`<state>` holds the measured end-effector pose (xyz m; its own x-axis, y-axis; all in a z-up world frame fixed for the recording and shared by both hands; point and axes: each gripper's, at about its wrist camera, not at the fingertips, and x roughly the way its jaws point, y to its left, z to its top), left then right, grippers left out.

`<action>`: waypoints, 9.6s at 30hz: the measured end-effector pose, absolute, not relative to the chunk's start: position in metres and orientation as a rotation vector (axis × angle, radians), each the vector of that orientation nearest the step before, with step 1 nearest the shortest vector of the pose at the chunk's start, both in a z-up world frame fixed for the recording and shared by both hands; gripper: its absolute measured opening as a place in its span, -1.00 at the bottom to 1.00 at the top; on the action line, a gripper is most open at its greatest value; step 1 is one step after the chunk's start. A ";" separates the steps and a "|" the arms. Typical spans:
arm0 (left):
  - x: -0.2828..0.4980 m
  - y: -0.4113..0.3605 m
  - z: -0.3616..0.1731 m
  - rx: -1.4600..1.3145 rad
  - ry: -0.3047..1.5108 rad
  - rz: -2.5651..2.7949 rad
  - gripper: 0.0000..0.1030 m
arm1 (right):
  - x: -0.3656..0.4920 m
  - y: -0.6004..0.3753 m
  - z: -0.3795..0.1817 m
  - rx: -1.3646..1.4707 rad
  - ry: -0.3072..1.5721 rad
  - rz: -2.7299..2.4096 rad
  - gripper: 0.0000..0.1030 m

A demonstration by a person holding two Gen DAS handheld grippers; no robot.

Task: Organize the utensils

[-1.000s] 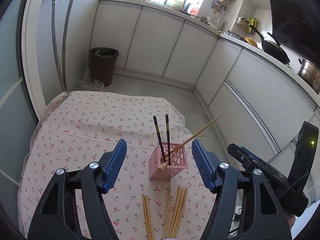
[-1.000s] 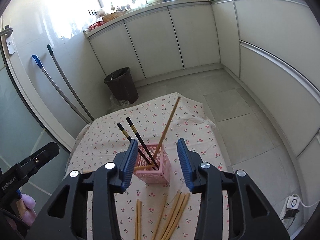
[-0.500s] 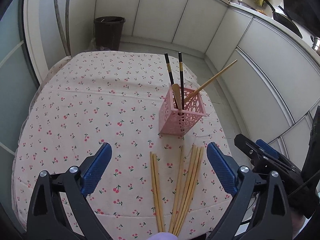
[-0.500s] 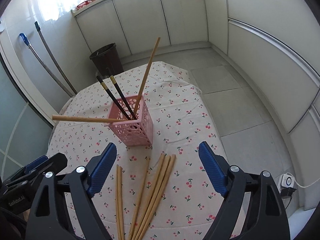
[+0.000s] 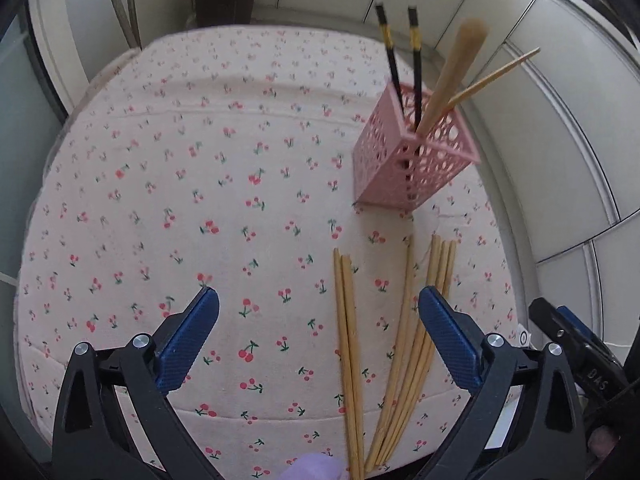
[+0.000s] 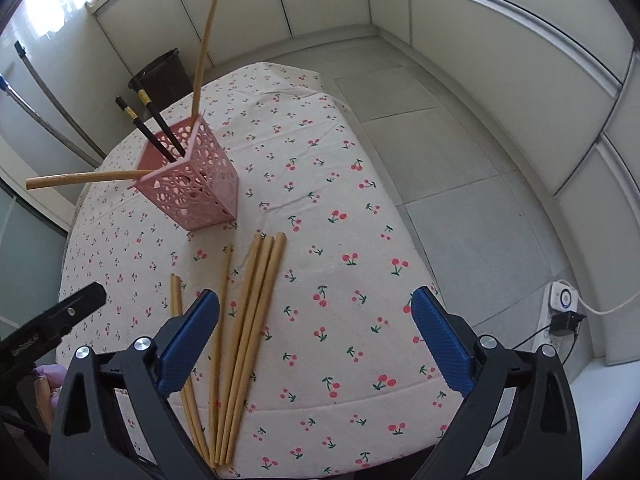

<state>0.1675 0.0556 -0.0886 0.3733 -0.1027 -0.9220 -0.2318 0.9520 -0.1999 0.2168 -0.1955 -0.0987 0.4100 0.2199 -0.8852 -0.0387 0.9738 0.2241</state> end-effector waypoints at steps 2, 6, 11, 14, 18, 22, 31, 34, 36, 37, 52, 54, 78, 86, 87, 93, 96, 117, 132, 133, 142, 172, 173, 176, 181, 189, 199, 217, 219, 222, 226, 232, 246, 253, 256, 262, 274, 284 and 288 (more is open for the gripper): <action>0.173 0.059 -0.112 -0.367 1.280 0.068 0.86 | 0.217 -0.198 -0.103 0.186 1.158 0.155 0.83; 0.180 0.068 -0.136 -0.419 1.328 0.118 0.86 | 0.218 -0.200 -0.110 0.204 1.189 0.157 0.83; 0.190 0.068 -0.148 -0.441 1.354 0.131 0.86 | 0.220 -0.199 -0.121 0.227 1.243 0.176 0.83; 0.194 0.069 -0.153 -0.434 1.362 0.175 0.86 | 0.219 -0.200 -0.118 0.232 1.232 0.183 0.83; 0.196 0.067 -0.151 -0.422 1.352 0.186 0.86 | 0.220 -0.200 -0.119 0.238 1.238 0.188 0.83; 0.199 0.075 -0.146 -0.409 1.342 0.214 0.85 | 0.220 -0.199 -0.121 0.239 1.243 0.194 0.83; 0.205 0.081 -0.152 -0.346 1.364 0.237 0.82 | 0.220 -0.196 -0.122 0.234 1.249 0.200 0.83; 0.210 0.071 -0.151 -0.269 1.358 0.247 0.65 | 0.220 -0.196 -0.122 0.232 1.246 0.203 0.83; 0.213 0.060 -0.148 -0.240 1.345 0.206 0.46 | 0.220 -0.195 -0.121 0.233 1.245 0.203 0.83; 0.214 0.053 -0.147 -0.209 1.347 0.198 0.32 | 0.220 -0.196 -0.122 0.234 1.245 0.202 0.83; 0.203 0.044 -0.137 -0.152 1.294 0.119 -0.88 | 0.220 -0.184 -0.122 0.277 1.261 0.254 0.83; 0.196 0.062 -0.137 -0.232 1.299 0.118 -0.92 | 0.220 -0.171 -0.120 0.251 1.253 0.282 0.83; 0.144 0.166 -0.101 -0.490 1.169 0.163 -0.90 | 0.229 0.002 -0.169 -0.150 1.196 0.368 -0.83; 0.134 0.167 -0.082 -0.510 1.099 0.112 -0.90 | 0.222 -0.019 -0.143 -0.027 1.136 0.460 -0.83; 0.133 0.165 -0.079 -0.504 1.088 0.105 -0.90 | 0.216 -0.024 -0.135 -0.018 1.114 0.469 -0.83; 0.143 0.159 -0.106 -0.490 1.211 0.150 -0.14 | 0.191 -0.064 -0.092 0.045 0.993 0.494 -0.83; 0.155 0.151 -0.127 -0.438 1.266 0.237 -0.03 | 0.183 -0.086 -0.073 0.095 0.945 0.498 -0.83; 0.126 0.133 -0.051 -0.422 0.857 0.114 -0.92 | 0.179 -0.170 0.000 0.299 0.748 0.485 -0.85; 0.102 0.127 0.037 -0.355 0.565 0.130 -0.92 | 0.229 -0.158 -0.043 0.281 1.034 0.478 -0.62; 0.102 0.127 0.035 -0.356 0.568 0.130 -0.92 | 0.234 -0.154 -0.058 0.280 1.075 0.456 -0.62; 0.108 0.141 0.020 -0.412 0.616 0.109 -0.92 | 0.295 -0.173 -0.176 0.457 1.362 0.196 -0.61; 0.114 0.144 0.012 -0.433 0.655 0.105 -0.91 | 0.298 -0.122 -0.174 0.208 1.357 0.167 -0.72; 0.114 0.143 0.012 -0.429 0.654 0.102 -0.91 | 0.297 -0.120 -0.173 0.188 1.353 0.162 -0.75; 0.114 0.142 0.012 -0.420 0.650 0.090 -0.91 | 0.297 -0.122 -0.173 0.177 1.352 0.166 -0.84; 0.112 0.145 0.012 -0.456 0.641 0.048 -0.91 | 0.288 -0.136 -0.165 0.270 1.287 0.207 -0.85; 0.095 0.142 0.031 -0.441 0.591 0.031 -0.91 | 0.236 -0.159 -0.078 0.300 1.049 0.321 -0.85; 0.084 0.135 0.081 -0.391 0.489 0.088 -0.91 | 0.213 -0.206 0.016 0.378 0.811 0.361 -0.85; 0.150 0.081 0.175 -0.316 0.272 -0.028 -0.91 | 0.261 -0.227 0.138 0.460 0.460 0.355 -0.85; 0.166 0.070 0.168 -0.306 0.287 -0.031 -0.90 | 0.266 -0.221 0.138 0.448 0.456 0.357 -0.85; 0.206 0.058 0.140 -0.304 0.399 -0.037 -0.50 | 0.275 -0.216 0.132 0.439 0.468 0.355 -0.85; 0.209 0.073 0.118 -0.385 0.406 0.010 -0.39 | 0.286 -0.215 0.119 0.445 0.505 0.360 -0.85; 0.174 0.105 0.119 -0.460 0.378 0.047 -0.24 | 0.294 -0.214 0.108 0.449 0.532 0.348 -0.85; 0.142 0.075 -0.056 -0.319 1.096 -0.021 0.27 | 0.295 -0.234 0.081 0.493 0.586 0.335 -0.85; 0.162 0.028 -0.120 -0.177 1.226 -0.021 0.11 | 0.296 -0.247 0.074 0.537 0.604 0.341 -0.85; 0.171 0.023 -0.123 -0.176 1.233 -0.035 0.11 | 0.296 -0.252 0.072 0.540 0.608 0.340 -0.85; 0.191 0.006 -0.131 -0.079 1.227 0.009 -0.01 | 0.299 -0.256 0.069 0.558 0.622 0.349 -0.85; 0.217 -0.020 -0.145 0.041 1.247 0.055 -0.33 | 0.300 -0.265 0.064 0.588 0.630 0.344 -0.85; 0.205 0.002 -0.133 -0.128 1.146 -0.038 -0.91 | 0.300 -0.251 0.062 0.556 0.652 0.358 -0.85; 0.180 0.041 -0.094 -0.222 1.026 0.014 -0.91 | 0.297 -0.247 0.065 0.553 0.646 0.368 -0.85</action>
